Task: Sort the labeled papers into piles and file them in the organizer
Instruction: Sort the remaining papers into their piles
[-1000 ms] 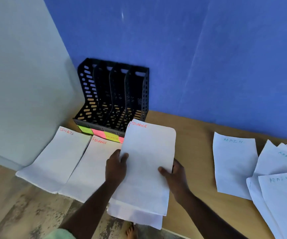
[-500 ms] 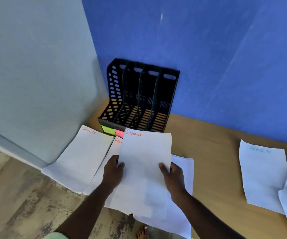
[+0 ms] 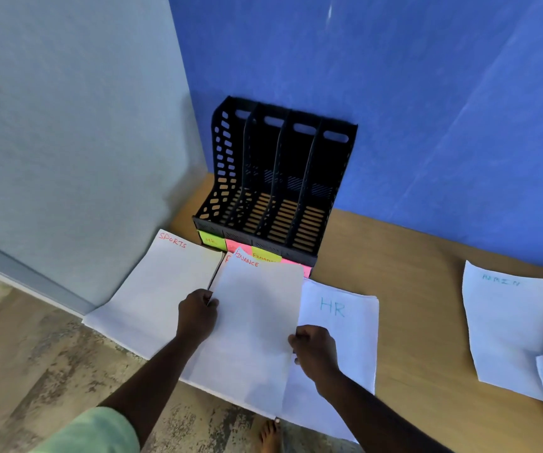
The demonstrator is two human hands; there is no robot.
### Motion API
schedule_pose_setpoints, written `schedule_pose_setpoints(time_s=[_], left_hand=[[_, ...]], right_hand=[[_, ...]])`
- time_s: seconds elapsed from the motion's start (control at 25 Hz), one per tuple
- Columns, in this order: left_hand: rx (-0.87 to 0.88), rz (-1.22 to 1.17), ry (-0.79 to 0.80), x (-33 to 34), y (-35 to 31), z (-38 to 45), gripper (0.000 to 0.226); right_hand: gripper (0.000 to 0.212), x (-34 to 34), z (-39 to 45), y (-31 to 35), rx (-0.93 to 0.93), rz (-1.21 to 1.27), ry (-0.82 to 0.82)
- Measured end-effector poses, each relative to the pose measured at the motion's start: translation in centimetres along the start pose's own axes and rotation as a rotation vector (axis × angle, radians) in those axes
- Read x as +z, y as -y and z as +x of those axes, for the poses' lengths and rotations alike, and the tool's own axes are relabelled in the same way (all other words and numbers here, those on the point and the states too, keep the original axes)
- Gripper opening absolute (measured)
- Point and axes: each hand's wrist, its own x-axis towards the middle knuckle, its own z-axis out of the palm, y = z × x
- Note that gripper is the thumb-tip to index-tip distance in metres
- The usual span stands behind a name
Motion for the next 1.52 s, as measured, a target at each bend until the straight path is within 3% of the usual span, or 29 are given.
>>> schedule_pose_setpoints(time_s=[0.4, 0.56, 0.72, 1.04, 1.52], left_hand=[[-0.051, 0.049, -0.053, -0.8, 1.8, 2.9, 0.017], [0.005, 0.108, -0.12, -0.6, 1.9, 2.9, 0.021], [0.099, 0.023, -0.134, 0.2, 1.0, 2.2, 0.018], [0.333, 0.025, 0.065, 5.5, -2.9, -1.0, 0.017], [0.371, -0.108, 0.384, 18.2, -15.4, -9.6, 0.018]], right_hand=[[0.013, 3.0, 1.9, 1.8, 0.0, -0.148, -0.013], [0.017, 2.4, 1.9, 1.5, 0.003, -0.201, -0.047], [0.028, 0.6, 2.3, 1.0, 0.006, -0.196, -0.098], [0.014, -4.4, 2.0, 0.0, 0.101, 0.012, -0.151], [0.015, -21.3, 1.9, -11.8, 0.23, 0.159, -0.385]])
